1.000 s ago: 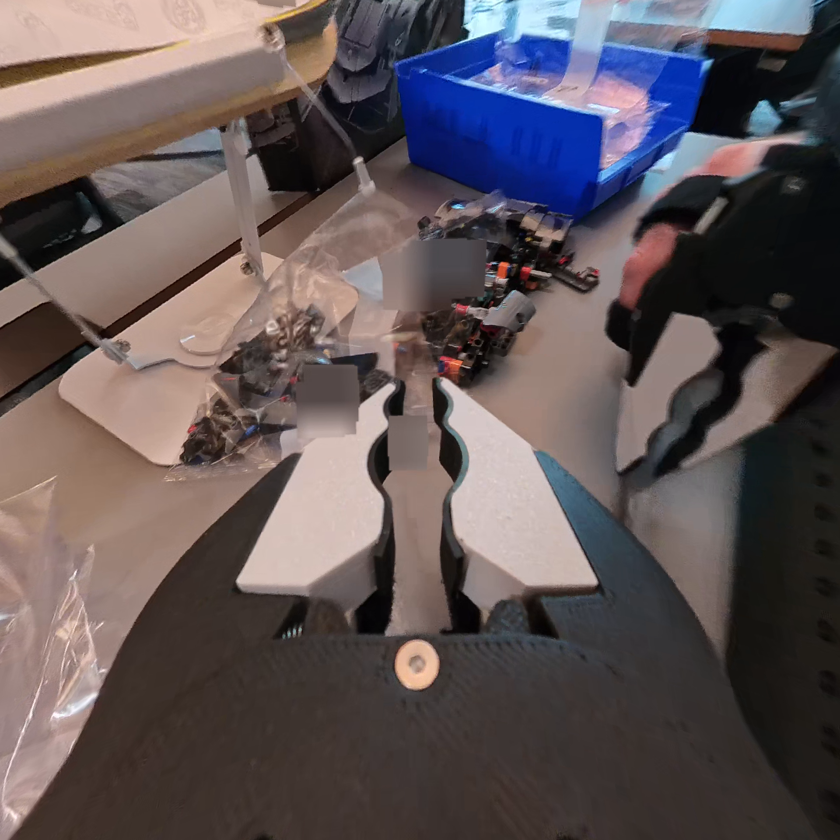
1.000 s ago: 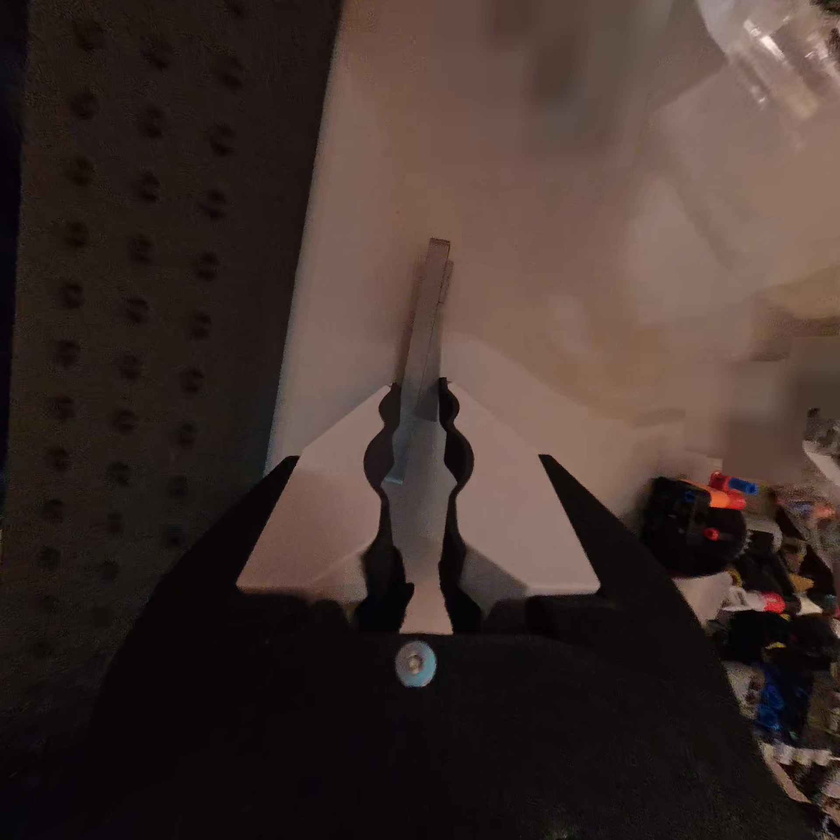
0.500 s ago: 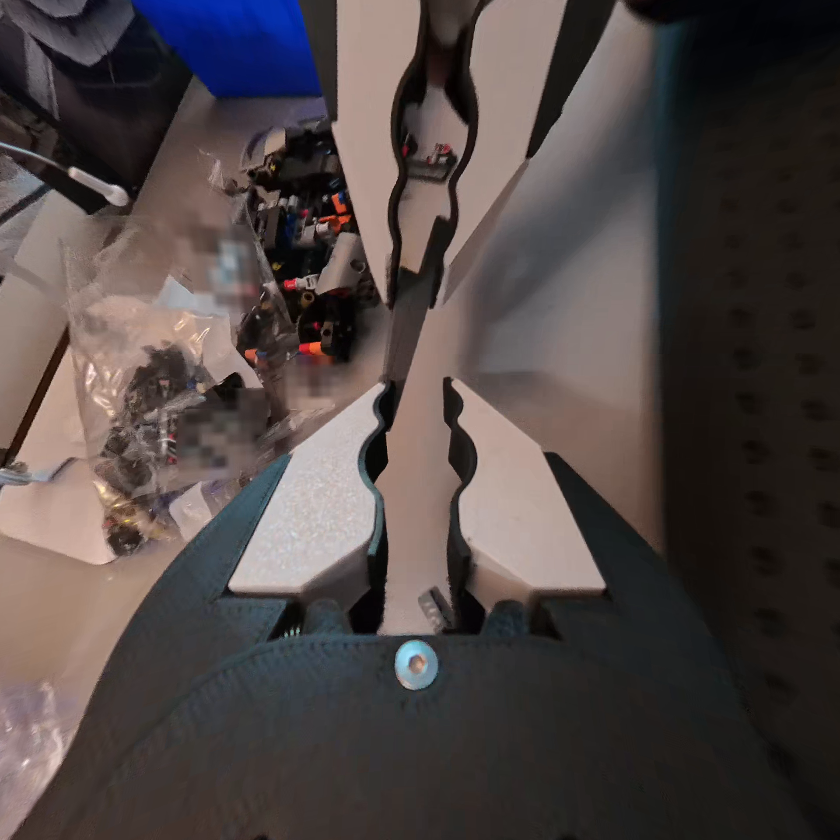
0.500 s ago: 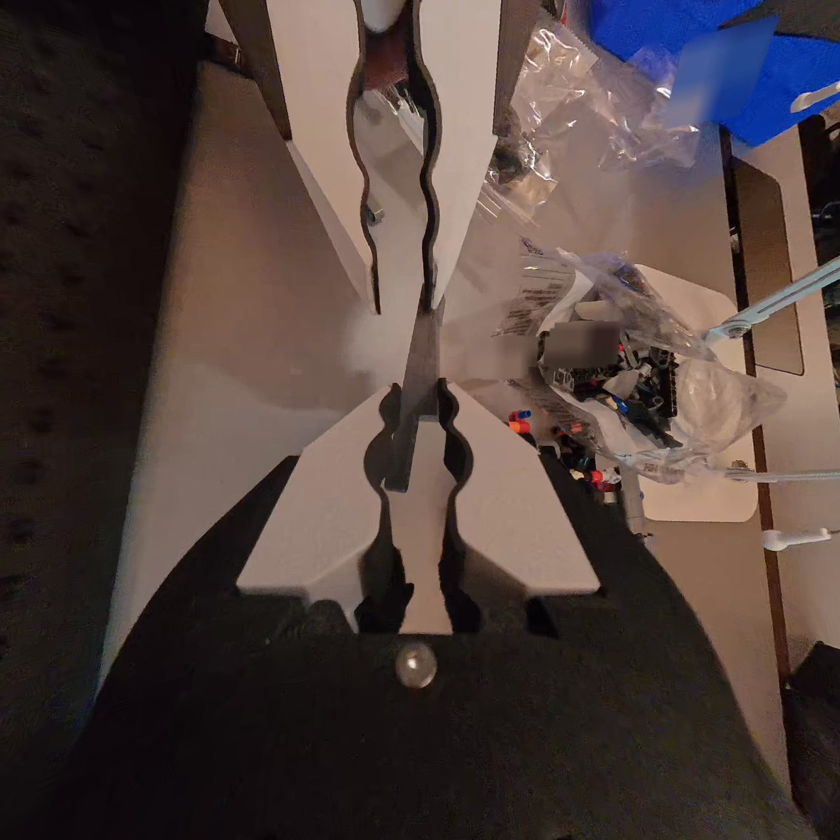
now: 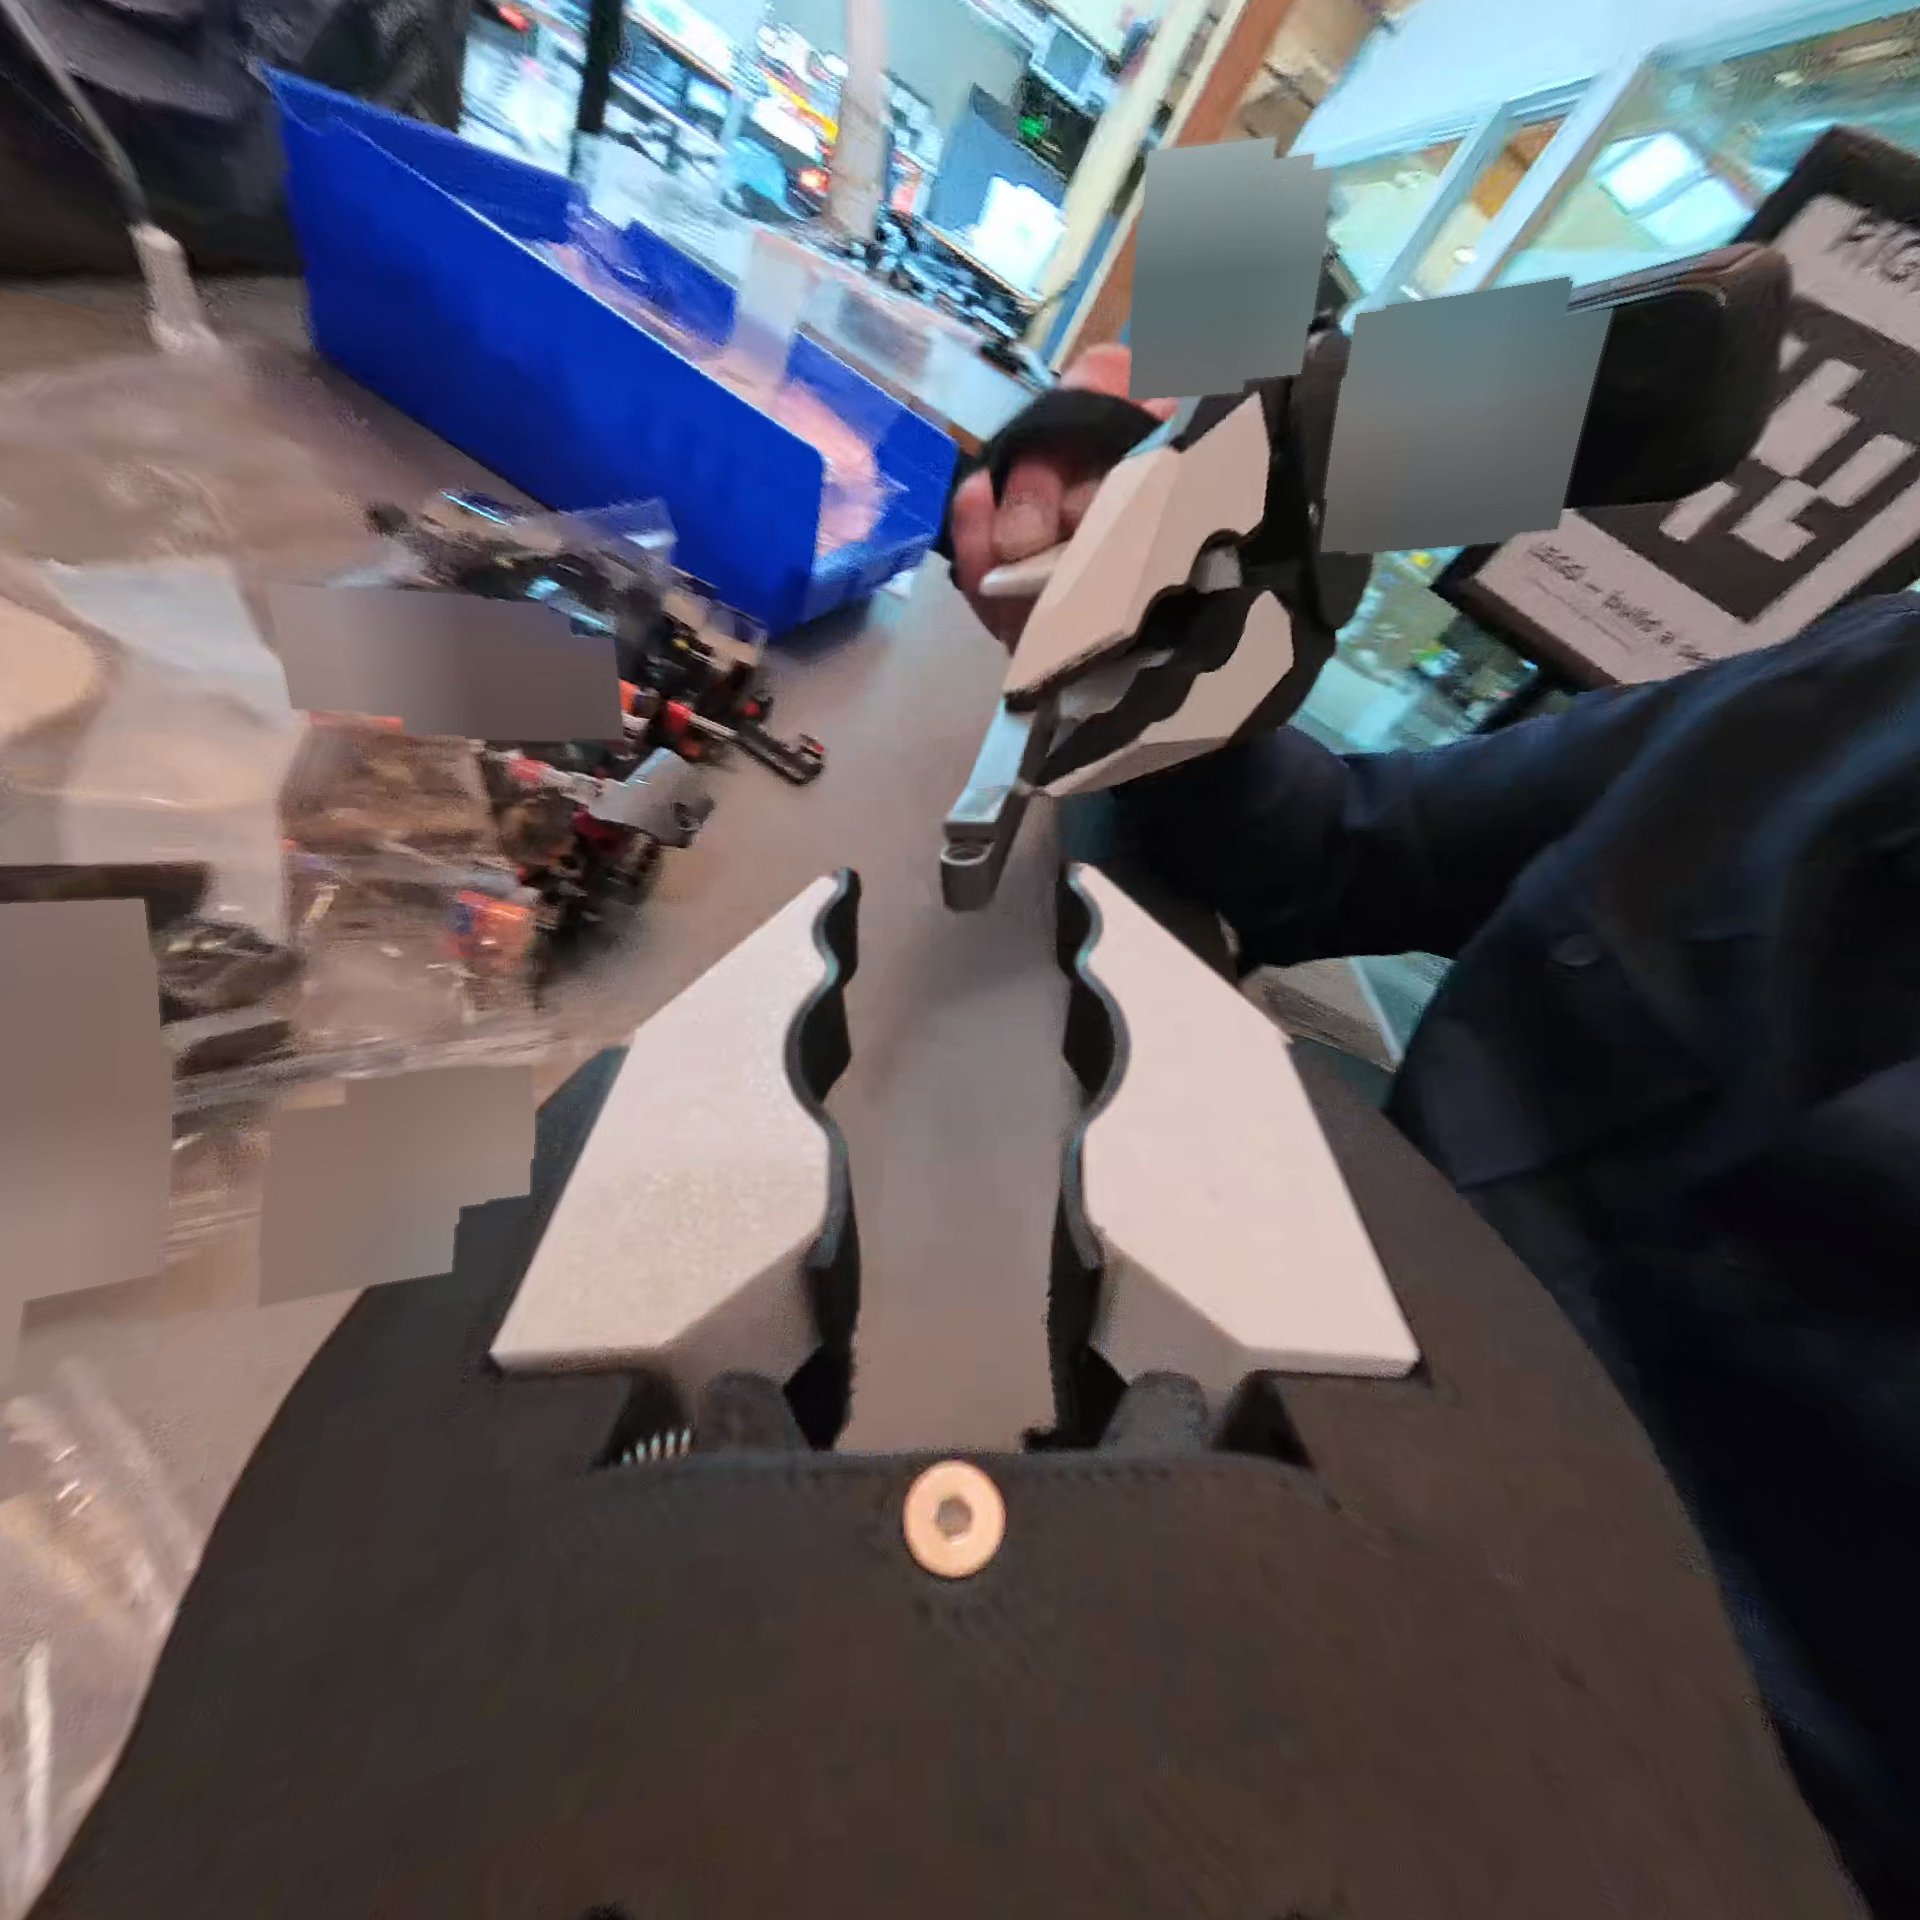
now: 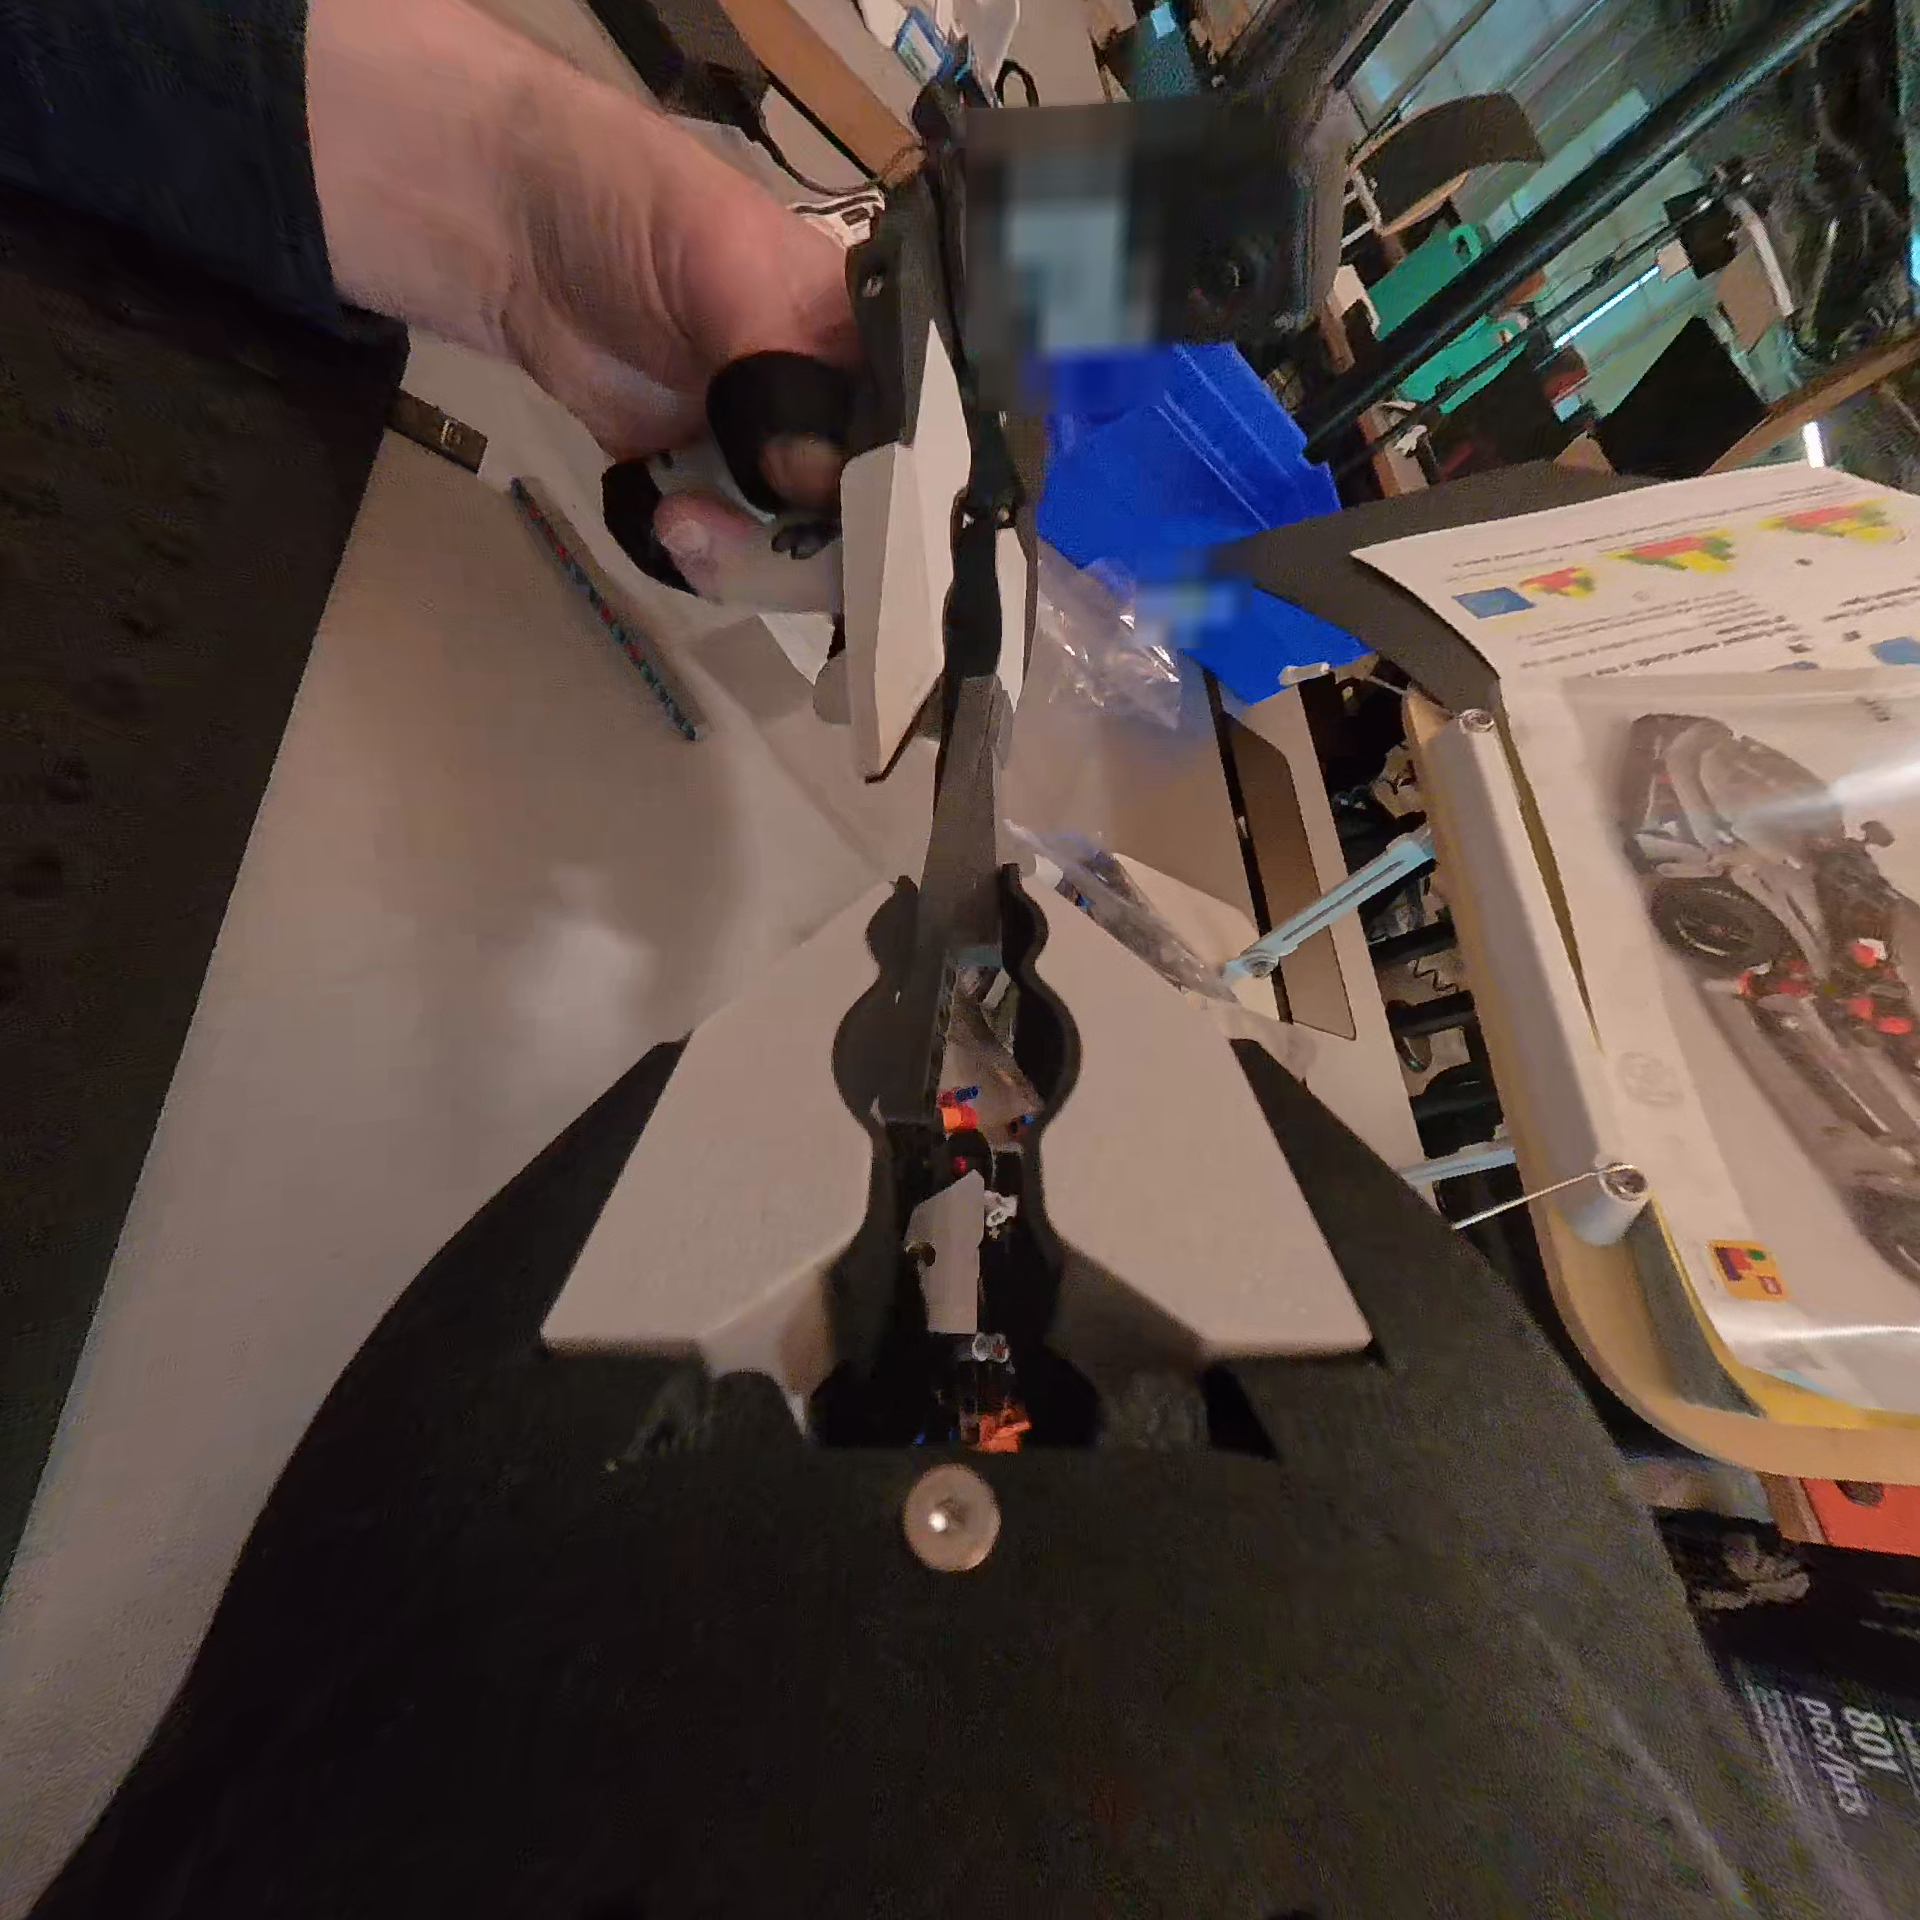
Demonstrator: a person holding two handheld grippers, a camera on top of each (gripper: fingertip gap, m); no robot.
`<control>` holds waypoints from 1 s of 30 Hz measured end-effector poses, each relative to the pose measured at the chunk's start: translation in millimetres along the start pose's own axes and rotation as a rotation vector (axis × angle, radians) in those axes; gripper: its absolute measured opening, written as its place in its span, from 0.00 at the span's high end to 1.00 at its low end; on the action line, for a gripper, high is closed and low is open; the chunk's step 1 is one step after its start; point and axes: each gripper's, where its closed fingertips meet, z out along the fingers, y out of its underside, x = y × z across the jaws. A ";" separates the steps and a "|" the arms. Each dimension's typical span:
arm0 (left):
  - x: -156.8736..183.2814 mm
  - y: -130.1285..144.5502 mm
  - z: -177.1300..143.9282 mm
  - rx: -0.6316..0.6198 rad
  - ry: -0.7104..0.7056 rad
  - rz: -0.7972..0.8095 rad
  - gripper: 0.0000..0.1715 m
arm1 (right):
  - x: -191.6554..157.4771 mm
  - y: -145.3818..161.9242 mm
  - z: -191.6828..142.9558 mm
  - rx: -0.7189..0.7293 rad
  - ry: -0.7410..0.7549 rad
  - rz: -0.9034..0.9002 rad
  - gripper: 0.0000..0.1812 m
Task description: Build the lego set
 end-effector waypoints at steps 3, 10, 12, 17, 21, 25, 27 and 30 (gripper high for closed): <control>11.8 -0.9 11.1 0.005 0.065 0.038 0.92 | -2.5 -3.1 3.4 0.010 0.009 -0.016 0.92; 21.4 -14.4 14.5 0.082 0.092 0.090 0.94 | 3.7 -6.7 2.4 0.038 0.055 -0.012 0.92; 17.7 -14.8 15.0 0.083 0.049 0.135 0.97 | 4.2 -5.6 1.8 0.024 0.065 -0.033 0.92; 16.4 -16.7 16.3 0.075 -0.018 0.219 0.98 | 5.2 -8.4 -2.9 0.067 0.032 0.022 0.90; 12.6 -6.0 18.5 -0.019 -0.108 0.353 0.97 | 8.3 -6.5 -7.7 0.136 -0.091 0.252 0.89; 16.8 -1.2 22.9 -0.064 -0.135 0.452 0.97 | -9.4 2.8 -1.7 0.119 -0.253 0.360 0.94; 13.9 6.1 25.4 -0.112 -0.161 0.496 0.97 | -16.3 5.1 1.8 0.097 -0.296 0.373 0.95; 12.3 7.8 26.8 -0.119 -0.175 0.511 0.97 | -17.9 3.3 1.1 0.114 -0.324 0.405 0.96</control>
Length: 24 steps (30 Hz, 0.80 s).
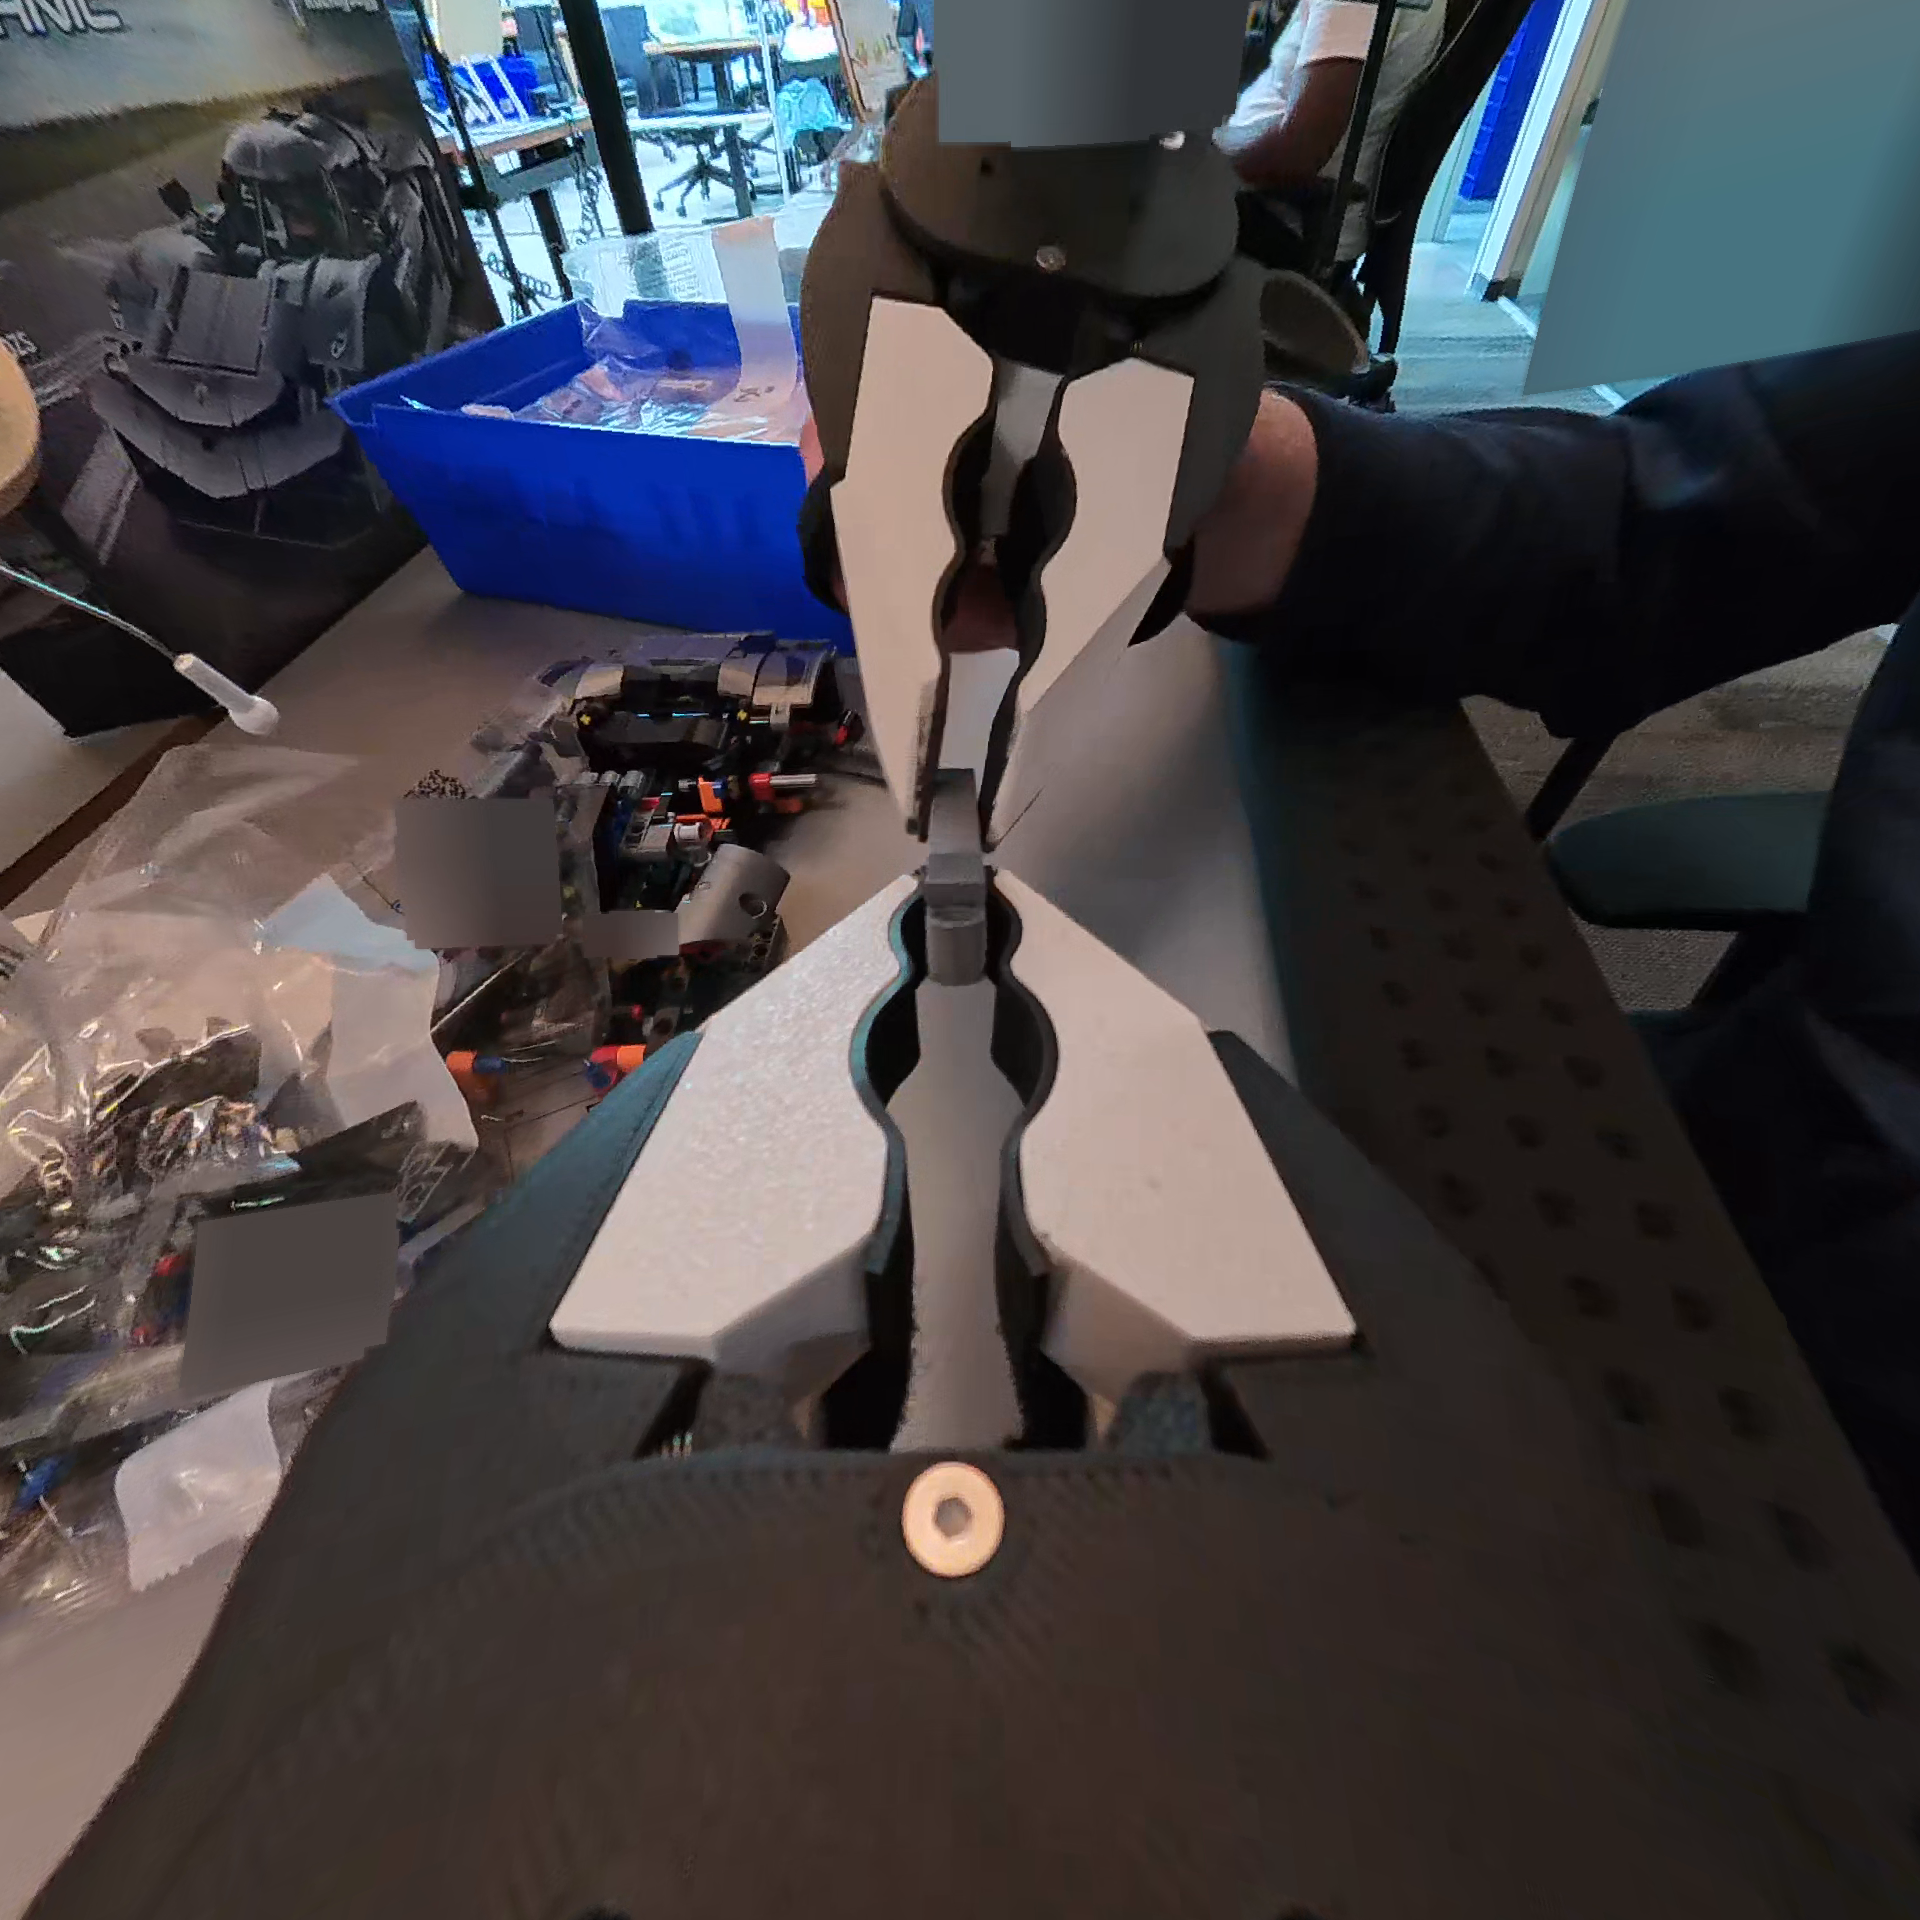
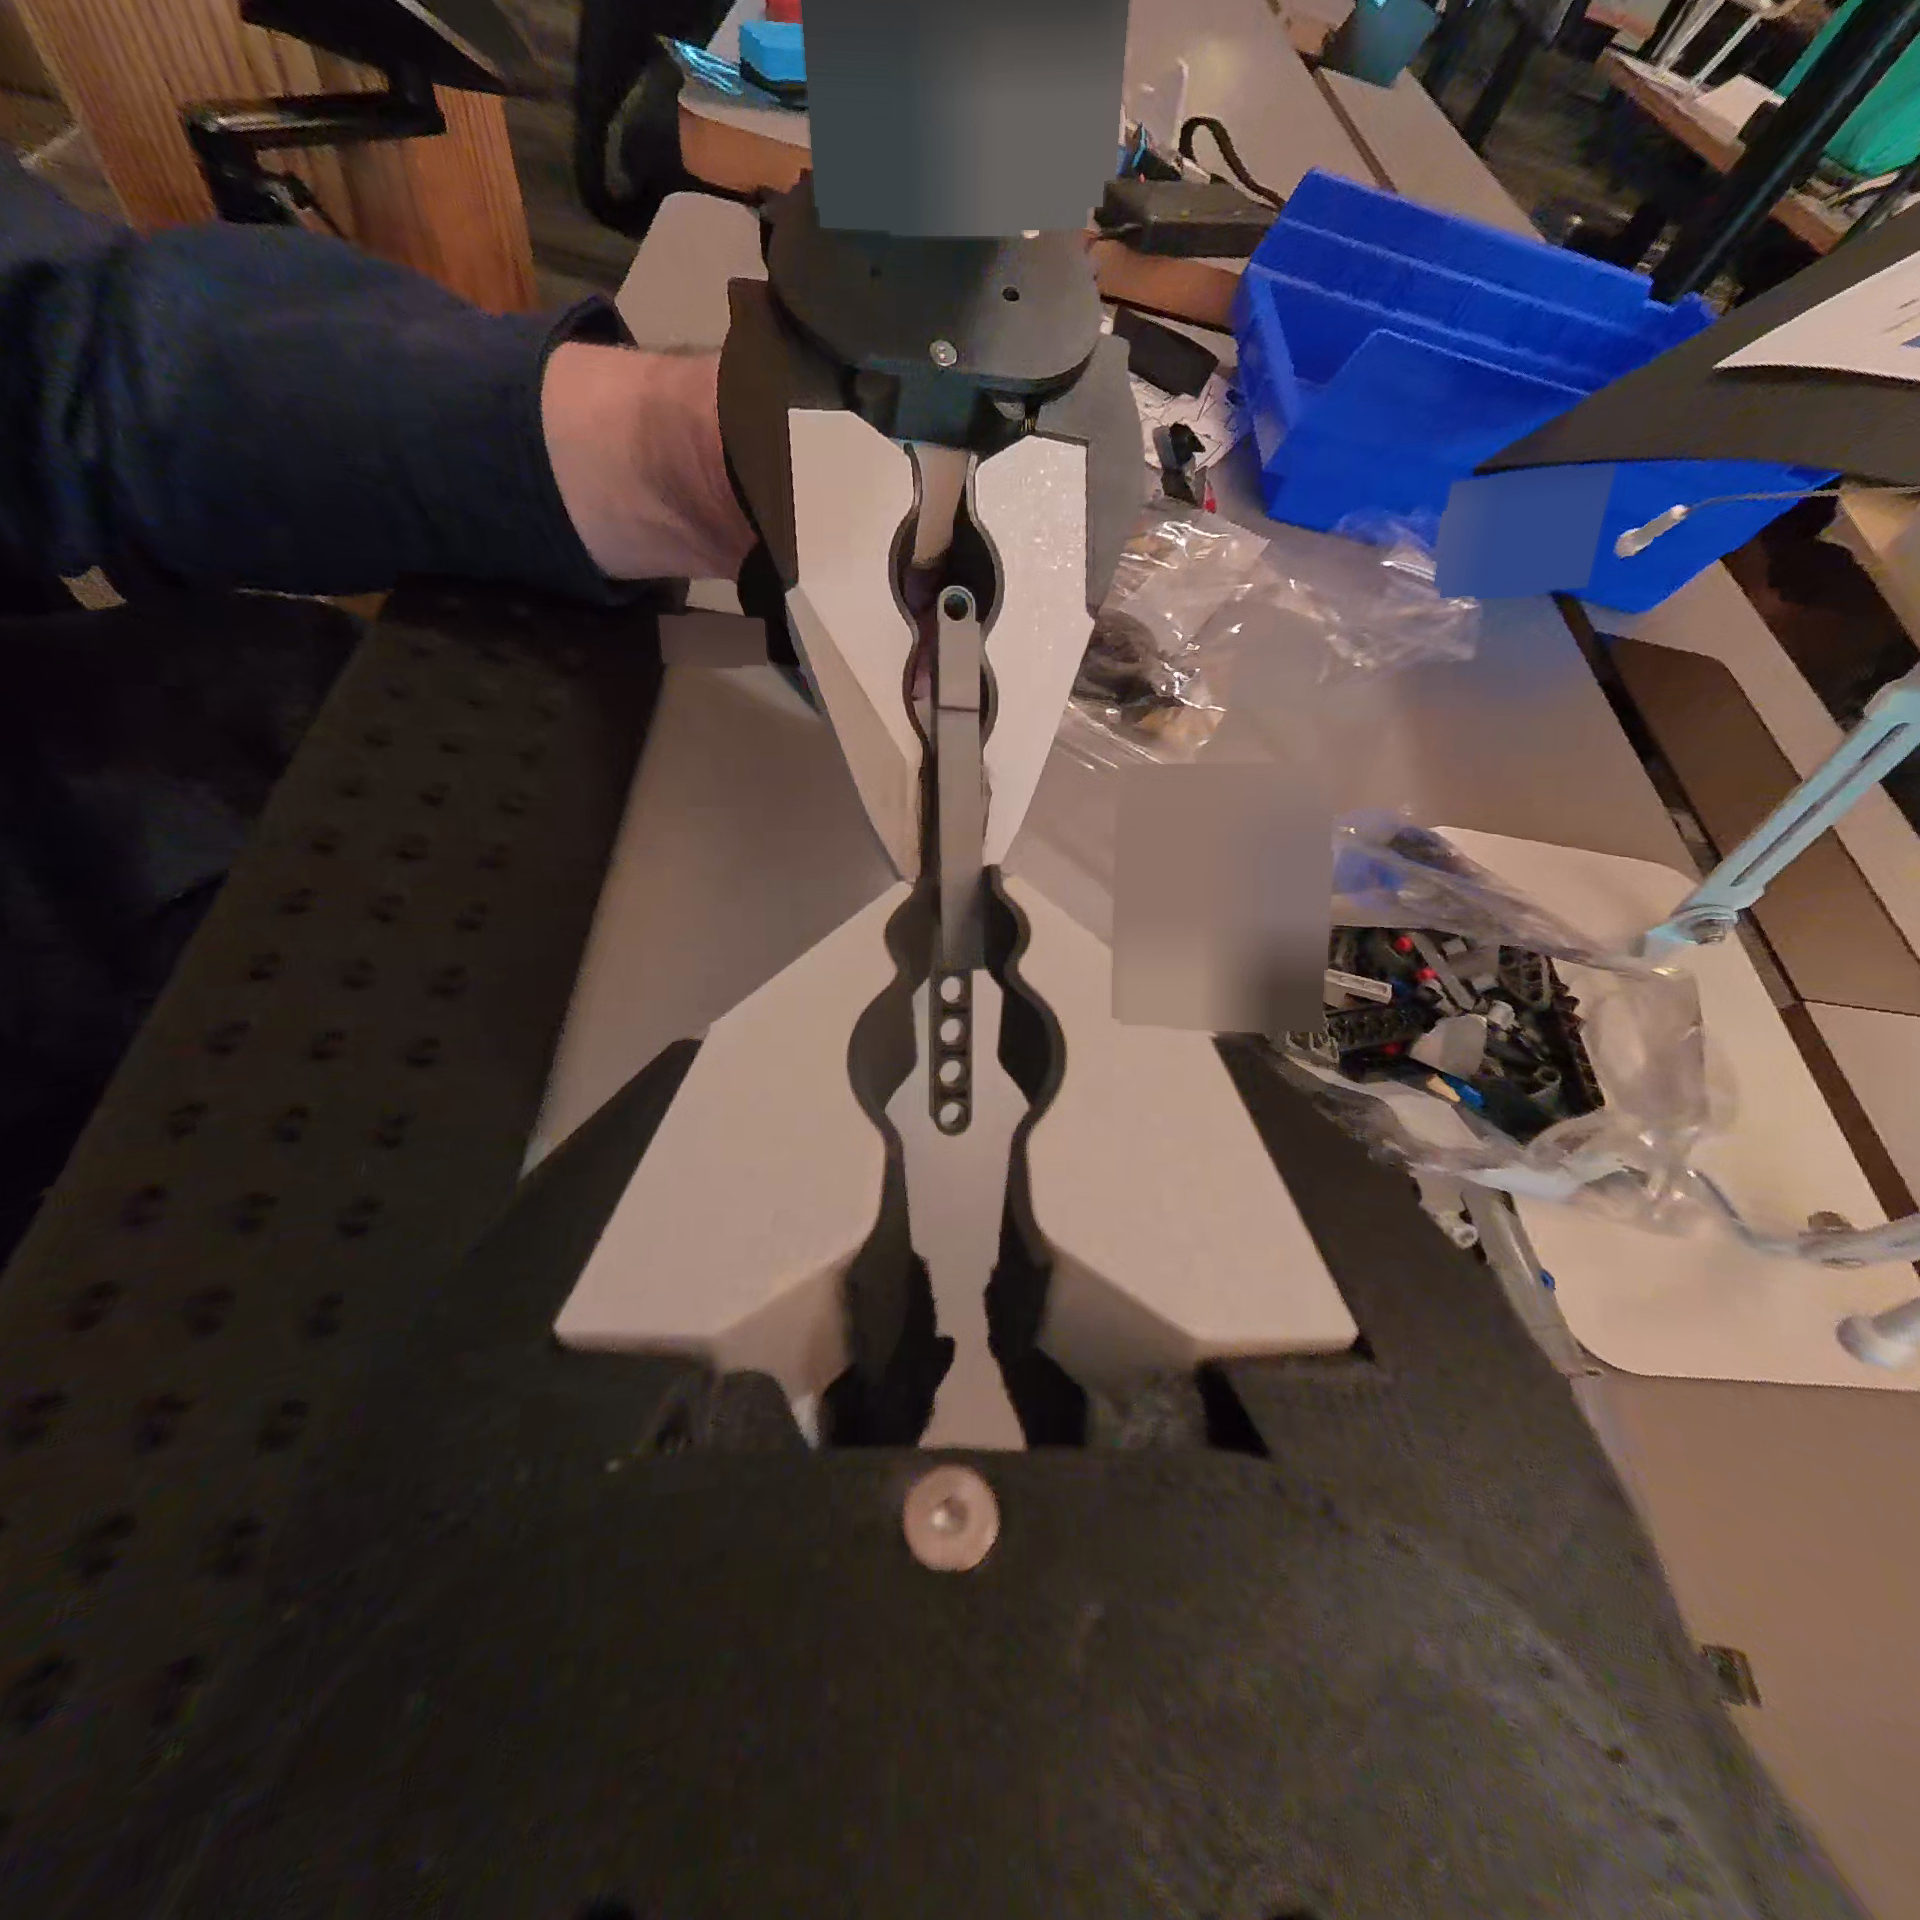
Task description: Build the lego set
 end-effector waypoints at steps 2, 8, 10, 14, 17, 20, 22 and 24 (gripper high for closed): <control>1.1 -6.7 0.8 0.043 0.004 -0.009 0.97 | -0.5 -8.9 -0.7 0.063 -0.017 0.036 0.96; 1.7 -10.9 3.6 0.049 -0.008 -0.012 0.97 | -0.3 -16.2 -3.4 0.106 -0.006 0.036 0.97; -0.6 -11.3 2.6 0.042 -0.031 -0.003 0.97 | 2.2 -16.2 -3.2 0.097 0.015 0.028 0.97; -7.7 -13.4 1.1 0.036 -0.086 -0.028 0.97 | 9.7 -17.9 -4.7 0.093 0.084 0.017 0.97; -13.9 -15.6 -0.6 0.043 -0.128 -0.060 0.97 | 14.9 -19.6 -6.8 0.049 0.205 -0.077 0.97; -18.9 -16.7 -2.5 0.059 -0.146 -0.102 1.00 | 22.4 -22.0 -9.6 0.015 0.329 -0.157 0.97; -19.3 -18.0 -3.0 0.072 -0.141 -0.118 1.00 | 20.8 -23.3 -9.3 0.027 0.320 -0.149 0.97; -19.7 -16.1 -1.8 0.062 -0.149 -0.115 1.00 | 22.2 -22.4 -11.8 0.057 0.285 -0.099 0.97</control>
